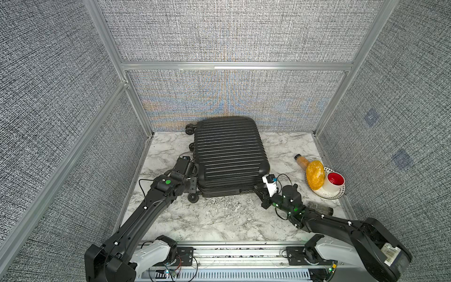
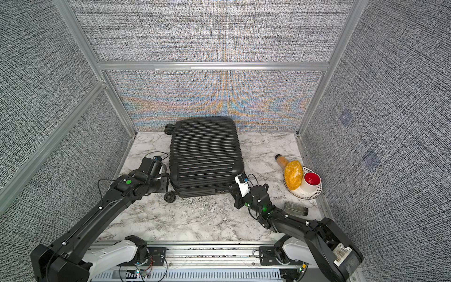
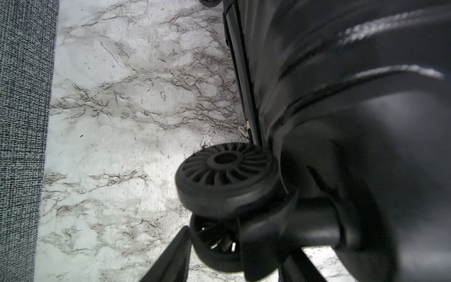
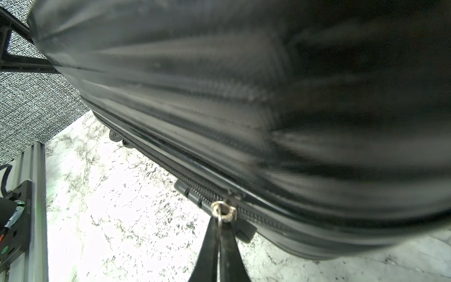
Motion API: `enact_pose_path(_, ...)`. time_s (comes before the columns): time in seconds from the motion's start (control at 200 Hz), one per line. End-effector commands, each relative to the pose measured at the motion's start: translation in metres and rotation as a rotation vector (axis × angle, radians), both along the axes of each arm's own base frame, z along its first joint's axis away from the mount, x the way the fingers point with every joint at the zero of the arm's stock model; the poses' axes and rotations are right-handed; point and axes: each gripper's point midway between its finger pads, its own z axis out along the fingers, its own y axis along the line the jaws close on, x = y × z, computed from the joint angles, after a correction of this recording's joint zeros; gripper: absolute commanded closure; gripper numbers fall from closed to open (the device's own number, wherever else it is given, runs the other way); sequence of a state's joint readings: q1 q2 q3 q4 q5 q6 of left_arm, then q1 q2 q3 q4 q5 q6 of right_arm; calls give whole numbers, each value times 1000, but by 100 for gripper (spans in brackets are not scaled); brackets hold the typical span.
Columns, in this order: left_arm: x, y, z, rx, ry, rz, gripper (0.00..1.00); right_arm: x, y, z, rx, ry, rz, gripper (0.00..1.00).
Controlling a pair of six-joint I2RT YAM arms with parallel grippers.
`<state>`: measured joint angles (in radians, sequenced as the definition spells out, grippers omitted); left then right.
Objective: Open the suitcase zippers
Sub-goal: Unzip the zipper on the suitcase, then adjust the suitcase at the center of the board.
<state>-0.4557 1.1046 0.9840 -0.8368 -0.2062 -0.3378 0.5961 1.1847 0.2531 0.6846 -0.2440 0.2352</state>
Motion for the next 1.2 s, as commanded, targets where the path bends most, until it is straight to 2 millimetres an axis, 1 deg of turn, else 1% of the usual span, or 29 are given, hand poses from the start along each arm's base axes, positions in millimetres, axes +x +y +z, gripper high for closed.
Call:
enact_pose_path(0.0, 6, 0, 5, -1, -25, 2, 44, 3, 4, 19, 41, -72, 11, 100)
enact_pose_path(0.12, 7, 6, 3, 13, -20, 27, 46, 6, -4, 19, 51, -66, -36, 100)
enact_pose_path(0.26, 9, 13, 2, 29, -12, 57, 47, 16, -22, 13, 48, -34, -152, 100)
enact_pose_path(0.45, 10, 14, 2, 17, -15, 63, 47, 20, -42, 10, 76, -12, -245, 100)
enact_pose_path(0.575, 10, 15, 3, 13, -15, 68, 48, 27, -59, 2, 68, 18, -336, 100)
enact_pose_path(0.781, 10, 15, 3, 5, -15, 69, 48, 30, -74, 0, 111, 45, -383, 100)
enact_pose_path(0.931, 10, 15, 2, 0, -14, 68, 48, 36, -75, 4, 133, 46, -344, 100)
enact_pose_path(1.026, 10, 14, 7, -16, -30, 71, 48, 40, -76, 9, 155, 42, -300, 100)
enact_pose_path(1.096, 7, 8, 18, -58, -51, 51, 43, 42, -73, 12, 155, 41, -251, 100)
enact_pose_path(1.151, 2, -7, 33, -124, -70, -44, 38, 40, -63, 15, 150, 33, -188, 100)
enact_pose_path(1.196, -2, -17, 48, -181, -96, -82, 34, 38, -57, 17, 154, 34, -146, 100)
